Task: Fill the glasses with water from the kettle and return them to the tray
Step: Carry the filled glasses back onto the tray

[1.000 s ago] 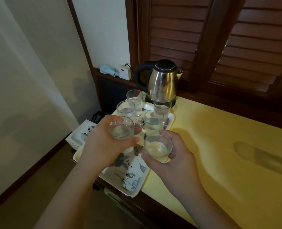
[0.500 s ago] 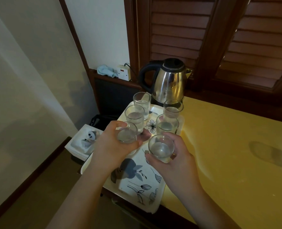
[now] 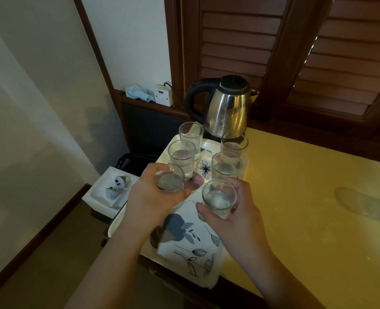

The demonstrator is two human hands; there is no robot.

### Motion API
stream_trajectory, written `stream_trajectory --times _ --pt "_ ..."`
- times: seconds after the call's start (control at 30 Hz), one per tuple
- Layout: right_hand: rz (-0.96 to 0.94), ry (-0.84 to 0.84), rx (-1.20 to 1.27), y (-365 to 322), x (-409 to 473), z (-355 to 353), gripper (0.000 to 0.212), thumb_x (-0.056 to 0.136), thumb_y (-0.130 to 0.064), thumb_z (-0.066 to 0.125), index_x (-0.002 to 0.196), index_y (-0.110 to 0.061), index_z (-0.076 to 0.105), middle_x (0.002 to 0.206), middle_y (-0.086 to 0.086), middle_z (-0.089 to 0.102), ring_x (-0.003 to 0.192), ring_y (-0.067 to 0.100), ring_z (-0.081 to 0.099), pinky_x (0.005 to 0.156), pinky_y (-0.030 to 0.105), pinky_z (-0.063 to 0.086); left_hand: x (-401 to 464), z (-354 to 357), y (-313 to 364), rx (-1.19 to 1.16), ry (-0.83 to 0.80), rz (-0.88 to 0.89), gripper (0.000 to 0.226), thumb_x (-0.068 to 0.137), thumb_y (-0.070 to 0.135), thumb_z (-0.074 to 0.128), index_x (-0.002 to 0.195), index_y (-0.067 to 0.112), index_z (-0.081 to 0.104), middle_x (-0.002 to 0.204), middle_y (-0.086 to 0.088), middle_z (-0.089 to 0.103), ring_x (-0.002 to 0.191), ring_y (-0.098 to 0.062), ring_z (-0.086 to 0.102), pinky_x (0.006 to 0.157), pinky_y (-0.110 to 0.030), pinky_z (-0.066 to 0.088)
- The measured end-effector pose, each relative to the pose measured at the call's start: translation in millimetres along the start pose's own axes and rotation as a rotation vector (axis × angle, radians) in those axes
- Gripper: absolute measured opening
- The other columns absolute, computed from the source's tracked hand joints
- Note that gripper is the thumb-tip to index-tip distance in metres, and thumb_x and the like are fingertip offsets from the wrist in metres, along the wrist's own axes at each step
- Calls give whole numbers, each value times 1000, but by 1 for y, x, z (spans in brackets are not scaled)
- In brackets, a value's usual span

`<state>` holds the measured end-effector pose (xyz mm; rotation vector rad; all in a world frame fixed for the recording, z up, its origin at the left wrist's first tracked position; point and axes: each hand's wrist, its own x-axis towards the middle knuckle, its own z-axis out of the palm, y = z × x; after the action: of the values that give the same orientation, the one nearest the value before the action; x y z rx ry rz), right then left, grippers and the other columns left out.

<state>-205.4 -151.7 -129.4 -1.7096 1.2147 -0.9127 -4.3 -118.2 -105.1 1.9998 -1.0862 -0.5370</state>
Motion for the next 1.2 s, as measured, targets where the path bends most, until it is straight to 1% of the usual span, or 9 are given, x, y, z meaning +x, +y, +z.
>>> stream_trajectory --times 0.27,0.47,0.57,0.63,0.7,0.8,0.97,1.13,1.2 --pt "-27 -10 51 5 3 5 74 78 -42 92 131 -48 42 129 -14 62 116 6 65 98 38 58 -2 -3 1 -48 -33 -5 78 65 47 97 126 37 49 105 24 58 95 4 59 71 -19 51" --pt "-39 -55 133 9 -8 -9 94 69 -51 95 138 -54 31 141 -20 49 129 -9 51 97 8 46 -15 -21 16 2 -59 -14 108 55 50 100 142 39 37 120 24 54 109 -1 55 83 -22 48" --pt "-116 51 150 8 -16 -33 82 75 -72 79 140 -47 37 142 -17 48 136 -3 49 113 25 45 -35 -34 43 23 -11 -3 129 45 65 93 153 38 29 154 8 46 137 -10 43 108 -41 47" --pt "-156 149 145 5 -20 -59 78 79 -80 68 141 -40 42 142 -9 49 138 4 50 116 35 47 -52 -35 70 20 20 58 126 44 77 86 151 47 28 157 13 39 141 -10 40 107 -48 50" --pt "-150 247 112 1 -22 -92 76 82 -81 62 141 -37 47 141 -8 50 136 3 52 113 37 50 -71 -25 100 34 7 164 110 54 79 84 146 54 30 148 24 39 138 -9 43 104 -45 51" --pt "-176 360 53 -3 -27 -149 43 87 -67 64 126 -57 48 137 -15 50 131 2 53 107 43 54 -99 13 144 -4 -73 296 95 61 84 76 142 58 34 147 25 46 134 -6 50 104 -44 53" --pt "-347 675 -122 21 -46 -252 45 89 -34 75 127 -14 59 144 -3 43 133 22 52 99 35 51 -141 123 208 -98 -165 454 83 73 80 70 145 53 39 144 37 42 134 16 38 112 -25 39" --pt "-311 849 -243 73 -68 -345 49 83 -16 80 125 -5 59 147 10 44 140 31 47 104 53 49 -171 225 261 -184 -314 454 77 77 75 69 144 50 39 144 39 44 132 13 43 101 -7 33" --pt "-245 880 -256 94 -75 -374 52 82 -15 79 129 -5 58 150 16 44 146 27 42 114 43 44 -177 263 276 -198 -370 425 75 78 72 71 142 50 39 143 38 43 132 9 44 96 -3 32"
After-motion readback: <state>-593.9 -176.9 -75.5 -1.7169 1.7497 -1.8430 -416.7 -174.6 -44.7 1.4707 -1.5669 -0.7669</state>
